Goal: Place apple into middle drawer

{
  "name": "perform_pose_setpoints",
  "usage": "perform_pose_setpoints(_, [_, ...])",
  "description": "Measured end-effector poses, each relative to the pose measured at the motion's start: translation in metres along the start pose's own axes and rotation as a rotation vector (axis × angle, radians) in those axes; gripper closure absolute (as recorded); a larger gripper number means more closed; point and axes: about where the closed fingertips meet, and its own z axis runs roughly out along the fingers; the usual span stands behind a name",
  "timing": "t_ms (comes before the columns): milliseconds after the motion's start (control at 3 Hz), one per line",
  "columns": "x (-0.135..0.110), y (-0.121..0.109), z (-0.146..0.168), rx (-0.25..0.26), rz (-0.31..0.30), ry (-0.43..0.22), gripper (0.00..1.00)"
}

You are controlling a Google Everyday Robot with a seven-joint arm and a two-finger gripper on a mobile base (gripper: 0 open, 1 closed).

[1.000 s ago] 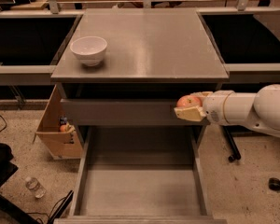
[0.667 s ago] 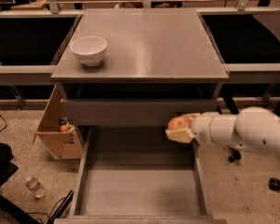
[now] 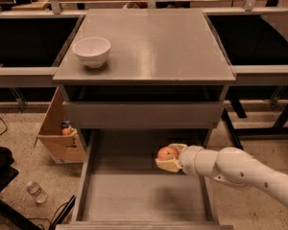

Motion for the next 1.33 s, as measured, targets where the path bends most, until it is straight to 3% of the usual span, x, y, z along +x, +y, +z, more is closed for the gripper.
perform_pose_setpoints(667, [0.059, 0.012, 0.097, -0.086, 0.003, -0.101, 1.0])
perform_pose_setpoints(1333, [0.092, 0.014, 0.138, -0.111, -0.034, -0.104, 1.0])
